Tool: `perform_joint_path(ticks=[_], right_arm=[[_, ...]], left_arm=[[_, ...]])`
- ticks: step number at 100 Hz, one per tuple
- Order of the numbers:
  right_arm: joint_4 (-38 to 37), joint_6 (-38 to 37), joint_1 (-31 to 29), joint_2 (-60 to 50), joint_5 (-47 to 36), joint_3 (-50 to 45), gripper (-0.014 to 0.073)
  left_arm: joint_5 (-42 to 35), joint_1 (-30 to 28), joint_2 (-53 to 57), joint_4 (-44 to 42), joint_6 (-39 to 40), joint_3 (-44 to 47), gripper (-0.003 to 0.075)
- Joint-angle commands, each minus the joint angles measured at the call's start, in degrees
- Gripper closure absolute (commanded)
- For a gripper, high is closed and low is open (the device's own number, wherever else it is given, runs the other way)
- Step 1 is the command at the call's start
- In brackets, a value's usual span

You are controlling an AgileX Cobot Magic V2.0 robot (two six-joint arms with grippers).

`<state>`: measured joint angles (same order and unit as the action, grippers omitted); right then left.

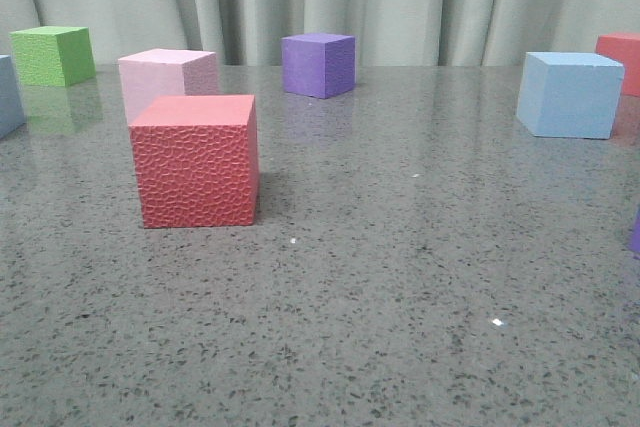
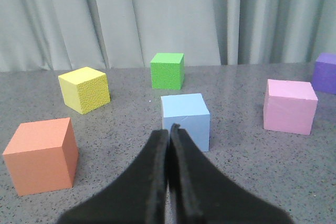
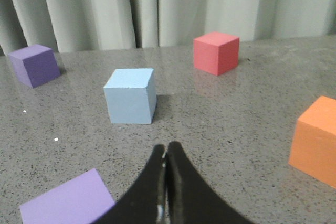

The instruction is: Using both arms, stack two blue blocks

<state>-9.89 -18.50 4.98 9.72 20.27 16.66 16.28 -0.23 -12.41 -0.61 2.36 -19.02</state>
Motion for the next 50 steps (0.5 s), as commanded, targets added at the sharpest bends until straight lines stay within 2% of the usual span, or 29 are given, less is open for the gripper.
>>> perform_joint_path(ticks=[1, 21, 41, 50], right_arm=[[-0.74, 0.34, -0.02, 5.48, 0.58, 6.93, 0.0653], [-0.74, 0.34, -0.02, 15.05, 3.87, 15.56, 0.0653], [-0.74, 0.34, -0.02, 20.46, 3.82, 18.13, 0.0648], [-0.74, 0.34, -0.02, 21.12, 3.2, 18.2, 0.059]], left_arm=[[-0.68, -0.1, -5.18, 0.61, 0.56, -6.06, 0.0739], [1.28, -0.1, -13.58, 2.27, 0.56, -13.46, 0.0739], [1.88, -0.1, -18.96, 3.09, 0.56, -16.96, 0.0735], [2.11, -0.1, -20.12, 3.09, 0.56, -17.62, 0.0661]])
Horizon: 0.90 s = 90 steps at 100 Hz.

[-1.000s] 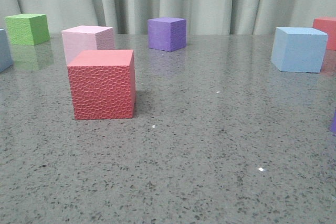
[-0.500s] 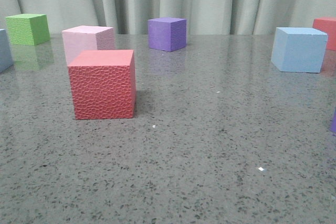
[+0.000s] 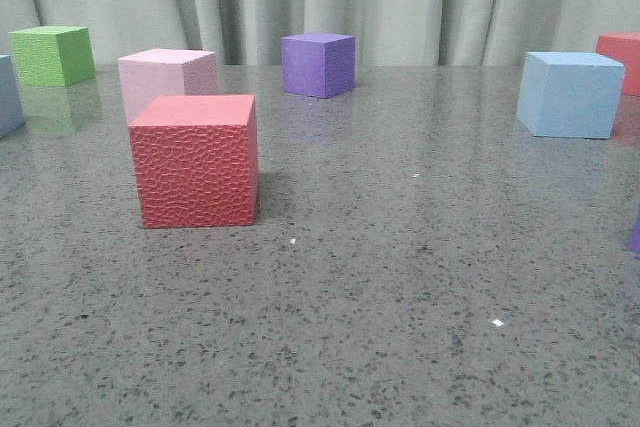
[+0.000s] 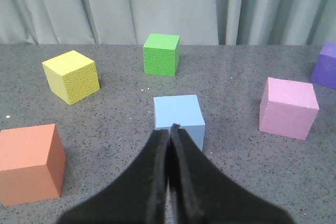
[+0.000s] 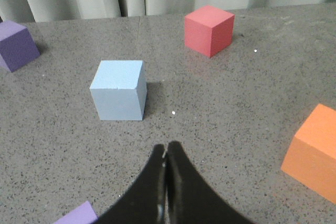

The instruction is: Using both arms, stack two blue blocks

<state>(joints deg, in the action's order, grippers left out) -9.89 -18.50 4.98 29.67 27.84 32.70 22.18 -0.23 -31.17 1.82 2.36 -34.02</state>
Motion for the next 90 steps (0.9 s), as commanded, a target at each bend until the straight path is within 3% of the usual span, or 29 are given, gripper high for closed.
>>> perform_joint_path(ticks=[1, 9, 22, 31, 41, 70, 90], right_arm=[[-0.74, 0.34, -0.02, 1.17, -4.43, 2.16, 0.0582], [-0.74, 0.34, -0.02, 1.19, -4.63, 2.16, 0.0469], [-0.79, 0.34, -0.02, 1.19, -4.68, 2.16, 0.0204], [-0.79, 0.34, -0.02, 1.19, -4.8, 2.16, 0.004], [-0.79, 0.34, -0.02, 1.19, -5.04, 2.16, -0.0043], [-0.23, 0.34, -0.02, 1.19, -6.99, 2.64, -0.0038], [2.48, 0.34, 0.05, 6.07, 0.32, 9.15, -0.0038]], left_arm=[[-3.79, -0.1, -1.48, 0.67, 0.56, -2.62, 0.064], [-4.33, -0.1, -1.83, 0.8, 0.56, -2.76, 0.0487], [-4.59, -0.1, -1.83, 1.39, 0.56, -2.76, 0.02], [-4.59, -0.1, -1.83, 2.89, 0.56, -2.76, 0.0112], [-5.61, -0.1, -1.83, 3.2, 0.56, -2.76, 0.0099], [-8.37, -0.1, -1.83, 4.79, 0.56, -2.76, 0.0099], [-8.08, -0.1, -1.83, 4.79, 0.56, -2.76, 0.0101]])
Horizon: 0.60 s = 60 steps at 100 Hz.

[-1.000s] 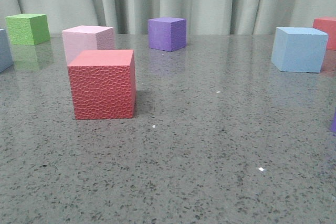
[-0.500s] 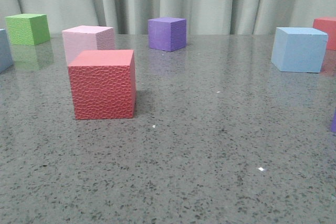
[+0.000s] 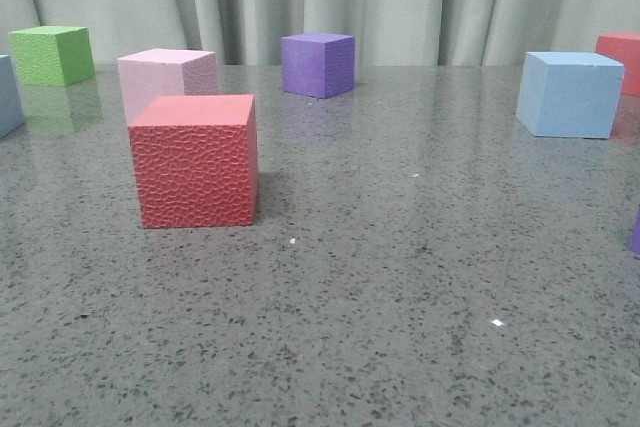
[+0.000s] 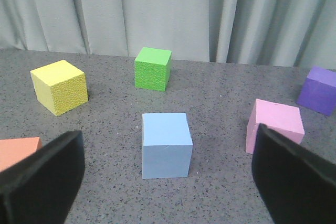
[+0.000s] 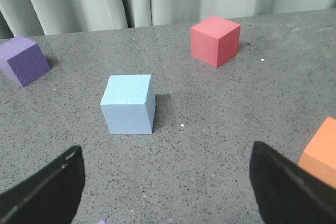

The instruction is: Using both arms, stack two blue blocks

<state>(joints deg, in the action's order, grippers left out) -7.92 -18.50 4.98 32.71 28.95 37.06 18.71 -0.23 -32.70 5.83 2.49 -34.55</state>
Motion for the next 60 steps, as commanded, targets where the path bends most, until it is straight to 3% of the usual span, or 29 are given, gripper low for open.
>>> perform_joint_path(ticks=[1, 27, 60], right_arm=[[0.5, 0.34, 0.05, 3.69, -0.49, 5.44, -0.0038], [1.15, 0.83, 0.51, 18.98, 11.41, 20.61, -0.0038], [1.37, 1.27, 6.34, 40.93, 25.36, 43.6, -0.0038]], left_arm=[[-4.61, -0.1, -0.3, 0.77, 0.43, -2.23, 0.0101], [-4.46, -0.1, -0.3, 0.77, 0.43, -2.23, 0.0101], [-3.25, -0.1, -0.3, 0.77, 0.43, -2.23, 0.0101]])
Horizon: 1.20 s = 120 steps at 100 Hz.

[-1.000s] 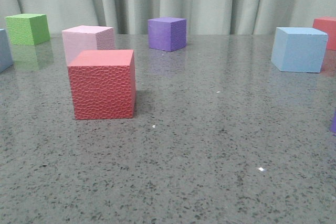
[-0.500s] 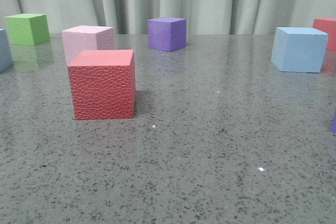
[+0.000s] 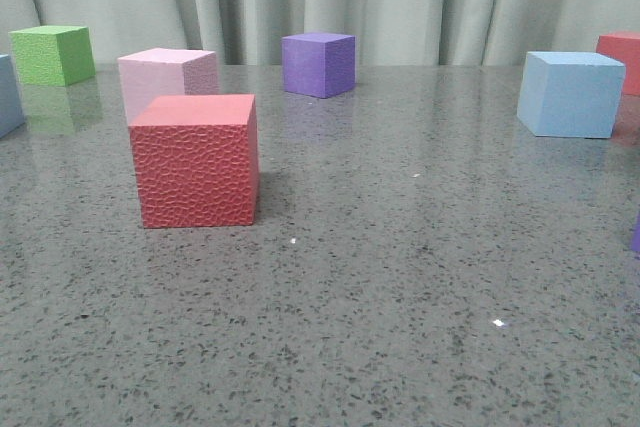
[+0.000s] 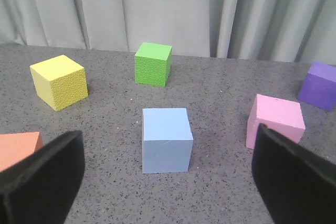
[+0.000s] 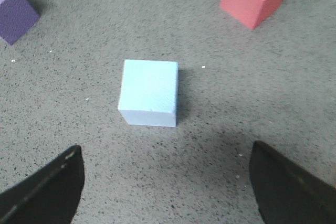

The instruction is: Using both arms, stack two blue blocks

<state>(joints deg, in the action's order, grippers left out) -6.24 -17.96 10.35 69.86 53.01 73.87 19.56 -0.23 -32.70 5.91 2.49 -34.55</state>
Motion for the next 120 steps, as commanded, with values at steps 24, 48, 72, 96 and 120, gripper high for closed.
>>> perform_joint_path(ticks=[24, 48, 72, 96, 120], right_arm=[[1.71, 0.73, 1.09, 17.18, 8.75, 19.65, -0.0038], [3.03, 0.73, 0.82, 25.86, 13.73, 24.93, -0.0038], [4.31, 0.73, -0.47, 29.47, 13.41, 24.92, -0.0038], [4.78, 0.84, -1.52, 31.71, 11.92, 24.92, -0.0038], [6.24, 0.92, -1.51, 34.84, 10.45, 24.92, -0.0038]], left_arm=[[-4.1, -0.1, -0.3, 0.69, 0.43, -2.23, 0.0101], [-4.1, -0.1, -0.3, 0.69, 0.43, -2.23, 0.0101], [-4.1, -0.1, -0.3, 0.69, 0.43, -2.23, 0.0101], [-4.21, -0.1, -0.3, 0.69, 0.43, -2.23, 0.0101], [-4.21, -0.1, -0.3, 0.69, 0.43, -2.23, 0.0101]])
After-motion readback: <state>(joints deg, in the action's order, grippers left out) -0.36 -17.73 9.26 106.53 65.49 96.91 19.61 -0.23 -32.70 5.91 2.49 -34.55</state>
